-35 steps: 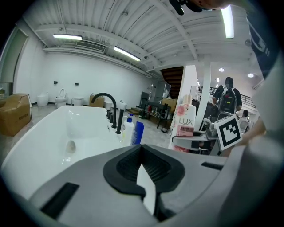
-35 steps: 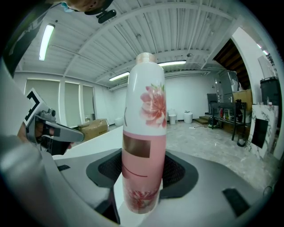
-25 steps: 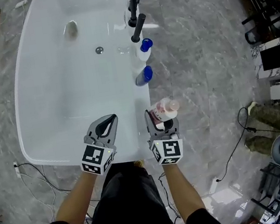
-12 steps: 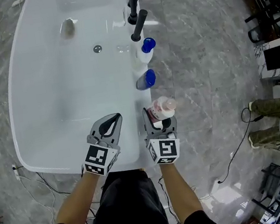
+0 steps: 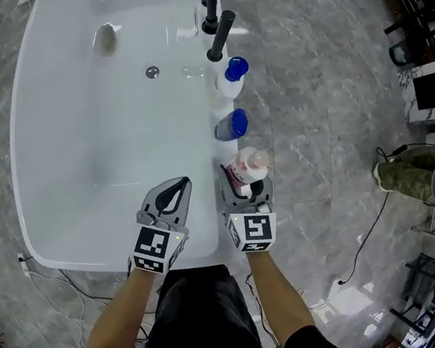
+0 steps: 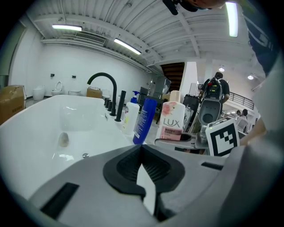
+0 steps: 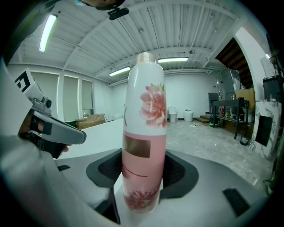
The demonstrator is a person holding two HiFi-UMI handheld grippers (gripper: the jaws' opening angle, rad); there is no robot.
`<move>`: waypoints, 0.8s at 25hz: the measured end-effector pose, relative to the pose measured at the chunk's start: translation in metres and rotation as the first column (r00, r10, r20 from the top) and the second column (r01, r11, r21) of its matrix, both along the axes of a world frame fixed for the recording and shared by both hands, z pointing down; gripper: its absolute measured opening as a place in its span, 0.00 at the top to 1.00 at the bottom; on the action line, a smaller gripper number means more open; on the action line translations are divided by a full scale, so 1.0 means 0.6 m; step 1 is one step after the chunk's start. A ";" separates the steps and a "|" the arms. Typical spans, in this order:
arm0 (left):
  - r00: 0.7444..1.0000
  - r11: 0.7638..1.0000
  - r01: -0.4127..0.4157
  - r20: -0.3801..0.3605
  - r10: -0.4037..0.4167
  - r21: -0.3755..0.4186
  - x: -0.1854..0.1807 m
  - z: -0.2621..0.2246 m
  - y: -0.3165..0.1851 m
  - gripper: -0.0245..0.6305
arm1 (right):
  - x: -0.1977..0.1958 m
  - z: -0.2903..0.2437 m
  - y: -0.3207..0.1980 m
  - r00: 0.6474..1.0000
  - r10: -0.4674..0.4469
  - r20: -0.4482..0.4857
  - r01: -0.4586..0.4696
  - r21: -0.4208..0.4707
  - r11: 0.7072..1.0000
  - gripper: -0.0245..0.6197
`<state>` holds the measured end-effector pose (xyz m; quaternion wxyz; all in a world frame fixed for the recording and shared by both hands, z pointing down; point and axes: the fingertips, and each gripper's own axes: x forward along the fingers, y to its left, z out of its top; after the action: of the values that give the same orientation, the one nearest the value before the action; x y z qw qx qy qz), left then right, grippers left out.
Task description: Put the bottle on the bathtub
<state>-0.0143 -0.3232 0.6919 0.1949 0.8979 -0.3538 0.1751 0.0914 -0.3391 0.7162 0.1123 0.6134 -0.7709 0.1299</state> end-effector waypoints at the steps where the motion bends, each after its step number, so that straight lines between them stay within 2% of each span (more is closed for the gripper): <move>1: 1.000 1.000 0.002 0.001 -0.002 0.002 -0.001 0.000 -0.002 0.95 | -0.001 0.001 -0.001 1.000 -0.004 -0.003 0.004 0.002 1.000 0.56; 10: 1.000 1.000 0.031 -0.003 -0.031 0.002 -0.011 0.005 -0.012 0.95 | -0.006 0.011 0.001 1.000 -0.010 -0.007 0.010 0.002 1.000 0.56; 20: 0.999 0.998 0.053 -0.010 -0.053 -0.017 -0.008 -0.008 -0.003 0.95 | -0.015 0.022 0.014 0.999 -0.038 0.015 0.039 -0.070 0.997 0.56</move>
<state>-0.0189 -0.3250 0.6871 0.2087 0.8875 -0.3750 0.1679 0.0821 -0.3306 0.7296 0.1311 0.5931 -0.7784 0.1587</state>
